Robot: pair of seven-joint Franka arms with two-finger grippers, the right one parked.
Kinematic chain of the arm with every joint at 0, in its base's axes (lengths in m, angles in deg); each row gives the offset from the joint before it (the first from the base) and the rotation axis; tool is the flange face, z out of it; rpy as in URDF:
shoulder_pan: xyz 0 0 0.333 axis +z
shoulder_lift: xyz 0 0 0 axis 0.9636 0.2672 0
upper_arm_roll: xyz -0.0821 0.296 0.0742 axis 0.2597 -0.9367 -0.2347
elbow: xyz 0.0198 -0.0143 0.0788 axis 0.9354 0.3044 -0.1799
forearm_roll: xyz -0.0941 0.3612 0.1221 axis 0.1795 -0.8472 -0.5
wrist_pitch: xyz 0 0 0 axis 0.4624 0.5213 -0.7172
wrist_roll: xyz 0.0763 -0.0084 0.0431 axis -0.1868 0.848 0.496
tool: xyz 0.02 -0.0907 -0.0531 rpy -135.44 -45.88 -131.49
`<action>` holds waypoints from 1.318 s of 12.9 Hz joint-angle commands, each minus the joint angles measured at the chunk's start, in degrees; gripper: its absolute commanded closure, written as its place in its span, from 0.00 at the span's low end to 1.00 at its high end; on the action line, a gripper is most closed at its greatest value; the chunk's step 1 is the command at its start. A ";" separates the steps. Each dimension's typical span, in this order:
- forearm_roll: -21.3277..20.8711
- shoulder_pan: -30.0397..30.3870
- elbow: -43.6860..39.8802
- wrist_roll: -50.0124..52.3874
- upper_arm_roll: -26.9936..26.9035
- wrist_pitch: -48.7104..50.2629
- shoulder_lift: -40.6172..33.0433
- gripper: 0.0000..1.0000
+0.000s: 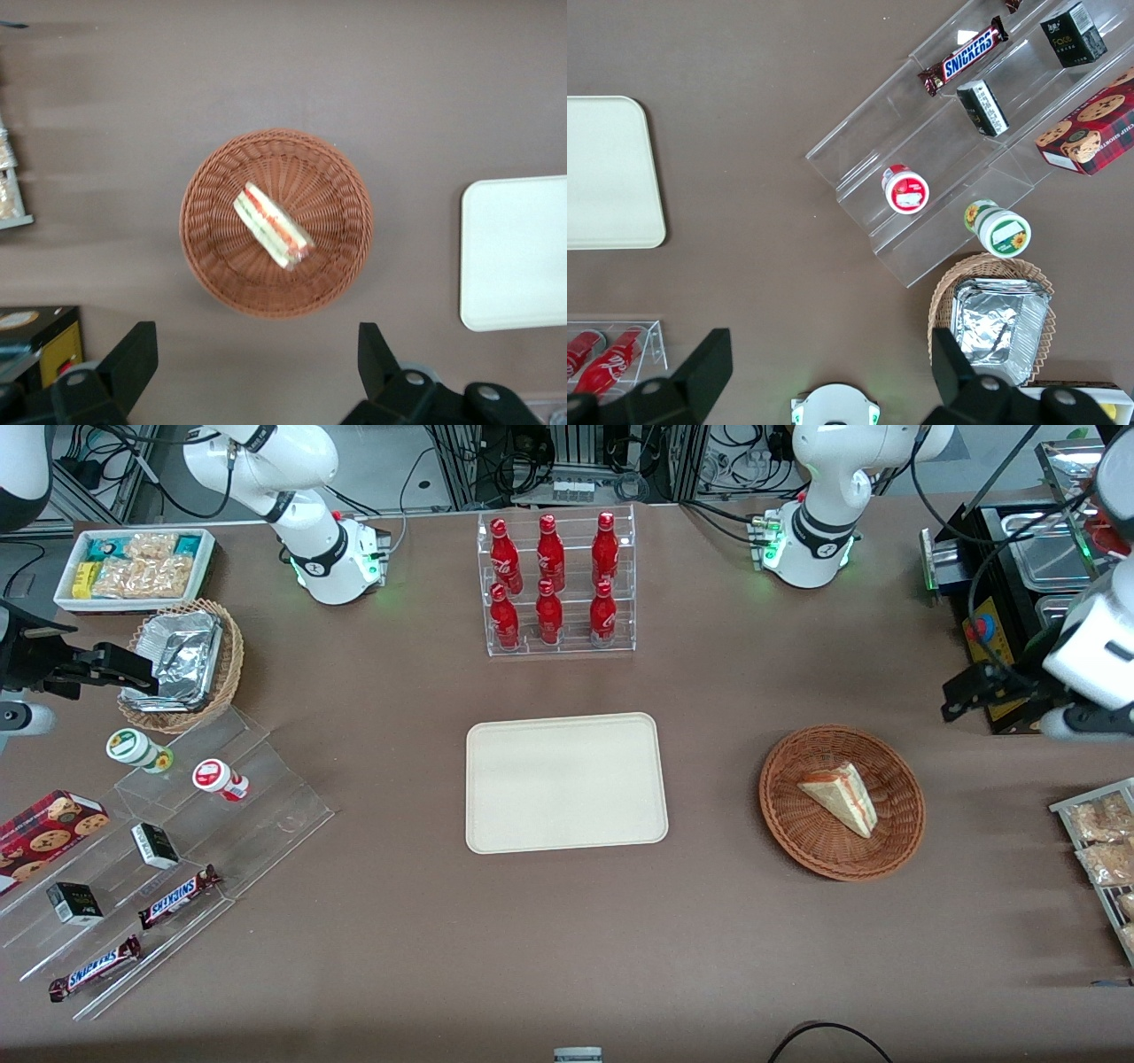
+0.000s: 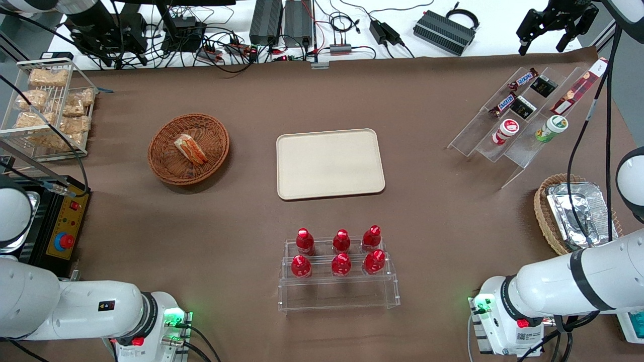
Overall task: Place sandwich from basket to tray
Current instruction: 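Move the left gripper down over the wrapped sandwich in the wicker basket, then close the left gripper on the sandwich's wrapped edge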
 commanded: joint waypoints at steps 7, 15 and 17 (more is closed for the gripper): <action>-0.81 -3.44 13.58 19.09 -0.31 -19.53 6.18 0.00; -7.56 -4.15 28.78 34.67 0.66 -34.11 5.75 0.00; -7.93 -4.06 31.34 38.26 0.48 -37.29 5.75 0.00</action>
